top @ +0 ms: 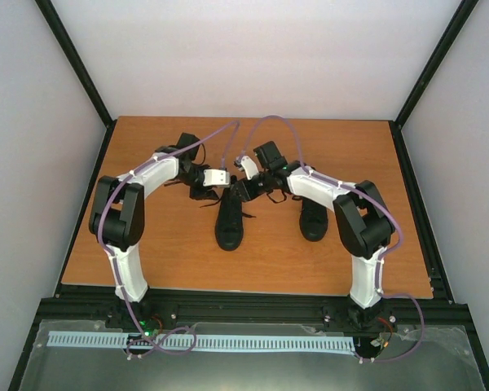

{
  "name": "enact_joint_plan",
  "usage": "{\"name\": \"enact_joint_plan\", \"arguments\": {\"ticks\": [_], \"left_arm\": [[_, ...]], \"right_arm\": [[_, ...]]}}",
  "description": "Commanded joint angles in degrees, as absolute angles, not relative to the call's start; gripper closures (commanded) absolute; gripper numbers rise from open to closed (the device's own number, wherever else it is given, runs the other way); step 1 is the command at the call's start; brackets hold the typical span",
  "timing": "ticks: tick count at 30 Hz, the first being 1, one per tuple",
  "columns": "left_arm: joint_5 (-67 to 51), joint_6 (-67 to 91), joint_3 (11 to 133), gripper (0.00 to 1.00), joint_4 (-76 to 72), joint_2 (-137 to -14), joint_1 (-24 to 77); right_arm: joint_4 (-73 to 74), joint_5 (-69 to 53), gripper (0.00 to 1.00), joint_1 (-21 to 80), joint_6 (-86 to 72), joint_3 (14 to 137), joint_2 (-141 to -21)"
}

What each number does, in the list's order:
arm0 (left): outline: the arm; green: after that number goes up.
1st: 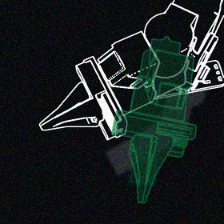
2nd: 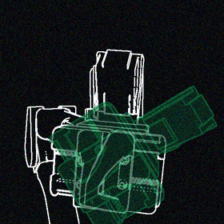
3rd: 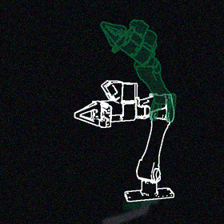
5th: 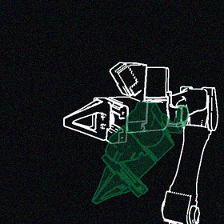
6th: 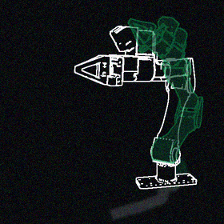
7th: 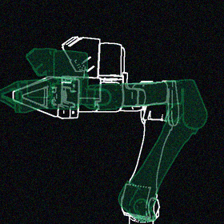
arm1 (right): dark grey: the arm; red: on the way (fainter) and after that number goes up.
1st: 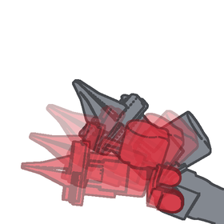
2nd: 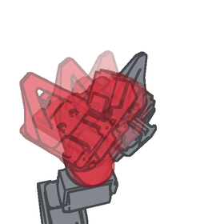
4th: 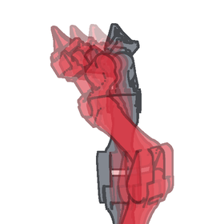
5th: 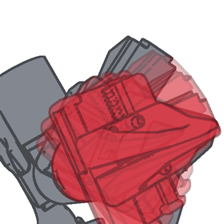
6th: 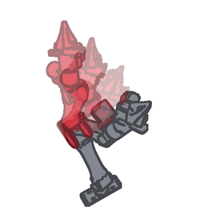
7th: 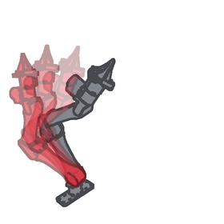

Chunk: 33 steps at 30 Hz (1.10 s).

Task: Tie the shoes
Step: Cross the shoelace with the shoelace.

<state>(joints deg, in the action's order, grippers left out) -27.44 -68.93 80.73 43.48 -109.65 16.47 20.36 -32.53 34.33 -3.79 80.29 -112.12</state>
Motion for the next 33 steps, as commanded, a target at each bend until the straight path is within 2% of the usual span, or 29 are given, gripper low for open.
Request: {"name": "enact_joint_plan", "arguments": {"ticks": [1, 11, 13, 16, 18, 33], "left_arm": [[-27.5, -67.3, 79.8, 0.53, 41.7, -110.1, 16.2], [-34.9, -68.1, 78.7, 0.48, 39.2, -106.0, 14.4], [-36.6, -69.1, 78.3, 0.46, 38.8, -105.4, 13.8], [-37.5, -71.4, 76.8, 0.45, 37.2, -104.2, 13.6], [-38.0, -73.4, 76.1, 0.43, 36.5, -103.4, 13.6], [-37.0, -83.4, 79.6, 0.31, 40.3, -106.8, 16.7]], "right_arm": [[17.5, -30.2, 0.62, 35.5, -6.6, 80.6, -112.7], [18.4, -30.3, 0.65, 36.2, -7.4, 82.5, -115.6], [18.1, -30.9, 0.73, 36.1, -7.6, 82.5, -115.9], [17.8, -30.9, 0.9, 36.1, -7.9, 82.4, -115.6], [17.7, -31.0, 0.96, 36.1, -7.6, 82.5, -115.1], [15.7, -34.8, 0.97, 35.8, -7.0, 80.4, -111.1]]}}
